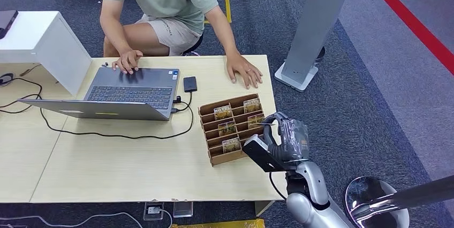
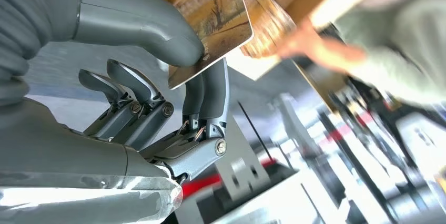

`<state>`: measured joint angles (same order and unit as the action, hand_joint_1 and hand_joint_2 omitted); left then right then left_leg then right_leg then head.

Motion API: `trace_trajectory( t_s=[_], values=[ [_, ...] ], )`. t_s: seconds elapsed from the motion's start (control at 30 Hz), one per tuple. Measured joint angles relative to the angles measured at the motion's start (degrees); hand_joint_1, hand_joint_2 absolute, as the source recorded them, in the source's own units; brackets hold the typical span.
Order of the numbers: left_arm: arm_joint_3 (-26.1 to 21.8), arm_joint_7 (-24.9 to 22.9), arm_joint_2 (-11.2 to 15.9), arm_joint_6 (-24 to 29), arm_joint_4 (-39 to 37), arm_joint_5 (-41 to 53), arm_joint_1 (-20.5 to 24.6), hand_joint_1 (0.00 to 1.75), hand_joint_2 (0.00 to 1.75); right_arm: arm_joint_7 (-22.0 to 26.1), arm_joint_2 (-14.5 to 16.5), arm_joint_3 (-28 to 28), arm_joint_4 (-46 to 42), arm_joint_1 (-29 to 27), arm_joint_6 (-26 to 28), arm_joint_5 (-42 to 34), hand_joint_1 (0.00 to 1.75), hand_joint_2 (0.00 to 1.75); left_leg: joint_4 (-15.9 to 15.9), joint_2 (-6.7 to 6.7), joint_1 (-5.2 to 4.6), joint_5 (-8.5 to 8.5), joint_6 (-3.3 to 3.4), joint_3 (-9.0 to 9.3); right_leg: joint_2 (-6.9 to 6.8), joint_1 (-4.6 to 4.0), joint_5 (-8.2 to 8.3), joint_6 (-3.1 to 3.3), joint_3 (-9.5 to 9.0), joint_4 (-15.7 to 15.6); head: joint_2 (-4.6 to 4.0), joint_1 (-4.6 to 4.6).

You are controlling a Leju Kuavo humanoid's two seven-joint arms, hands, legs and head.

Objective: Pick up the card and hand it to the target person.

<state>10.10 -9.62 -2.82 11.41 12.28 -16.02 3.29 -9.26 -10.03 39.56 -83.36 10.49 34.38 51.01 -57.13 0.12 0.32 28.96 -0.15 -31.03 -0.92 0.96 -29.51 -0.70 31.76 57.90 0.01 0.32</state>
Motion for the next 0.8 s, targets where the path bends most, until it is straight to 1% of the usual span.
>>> trace_trajectory(
  t_s=[0.07,0.13,0.3,0.37,0.47,0.53,0.63,0.7,0.8],
  values=[
    [0.03,0.00,0.00,0.08,0.00,0.00,-0.01,0.00,0.00,1.64,0.01,-0.48,-0.80,-0.55,2.86,-0.09,1.75,1.75,0.00,0.00,0.00,0.00,0.00,0.00,0.00,0.00,0.00,0.00,0.00,0.00,0.00,0.03],
    [0.09,0.00,0.00,0.19,0.00,-0.03,-0.01,0.00,0.00,4.00,0.15,-1.27,-1.79,-1.31,4.51,-0.15,1.75,1.75,0.00,0.00,0.00,0.00,0.00,0.00,0.00,0.00,0.00,0.00,0.00,0.00,0.00,0.05],
    [0.56,0.02,0.00,0.48,0.00,-0.45,-0.02,0.00,0.00,12.48,2.23,-4.72,-4.47,-3.68,5.29,-1.17,1.75,1.75,0.00,0.00,0.00,0.00,0.00,0.00,0.00,0.00,0.00,0.00,0.00,0.00,-0.01,0.00],
    [0.84,0.04,0.00,0.52,0.00,-0.54,-0.02,0.00,0.00,13.66,3.04,-5.75,-4.97,-3.75,5.30,-2.56,1.75,1.75,0.00,0.00,0.00,0.00,0.00,0.00,0.00,0.00,0.00,0.00,-0.01,0.00,-0.01,-0.04],
    [1.34,0.03,0.00,0.34,0.00,-0.45,-0.01,0.00,0.00,13.27,3.92,-6.49,-5.04,-2.77,5.30,-4.80,1.75,1.75,0.01,0.01,0.00,0.00,0.00,-0.02,0.01,0.00,0.00,0.00,-0.03,0.01,0.00,0.01],
    [1.69,-0.07,0.00,-0.14,0.00,-0.02,0.02,0.00,0.00,12.06,4.52,-6.37,-4.32,-0.44,5.25,-7.52,1.75,1.75,0.01,0.05,0.00,-0.01,0.00,-0.05,0.03,0.00,0.02,0.01,-0.04,0.03,0.00,0.04],
    [2.64,-0.19,0.00,-0.94,0.00,0.82,0.13,0.00,0.00,10.57,5.96,-5.22,-0.71,6.28,5.20,-12.81,1.75,1.75,0.01,0.07,0.00,-0.06,-0.01,-0.04,0.06,0.00,0.07,0.03,-0.03,0.04,0.00,0.09],
    [3.40,-0.20,0.00,-1.26,0.01,1.18,0.26,0.00,0.00,10.15,7.52,-3.84,3.55,11.80,5.04,-15.49,1.75,1.75,0.01,0.07,0.00,-0.10,-0.02,-0.04,0.05,0.00,0.10,0.03,-0.03,0.05,-0.01,0.09],
    [4.51,-0.37,0.01,-1.40,0.02,1.36,0.41,0.00,0.00,9.88,10.70,-1.52,12.17,20.10,4.41,-18.40,1.75,1.75,0.01,0.05,0.01,-0.14,-0.05,-0.07,0.01,-0.02,0.11,0.03,0.00,0.08,0.00,0.01]
  ],
)
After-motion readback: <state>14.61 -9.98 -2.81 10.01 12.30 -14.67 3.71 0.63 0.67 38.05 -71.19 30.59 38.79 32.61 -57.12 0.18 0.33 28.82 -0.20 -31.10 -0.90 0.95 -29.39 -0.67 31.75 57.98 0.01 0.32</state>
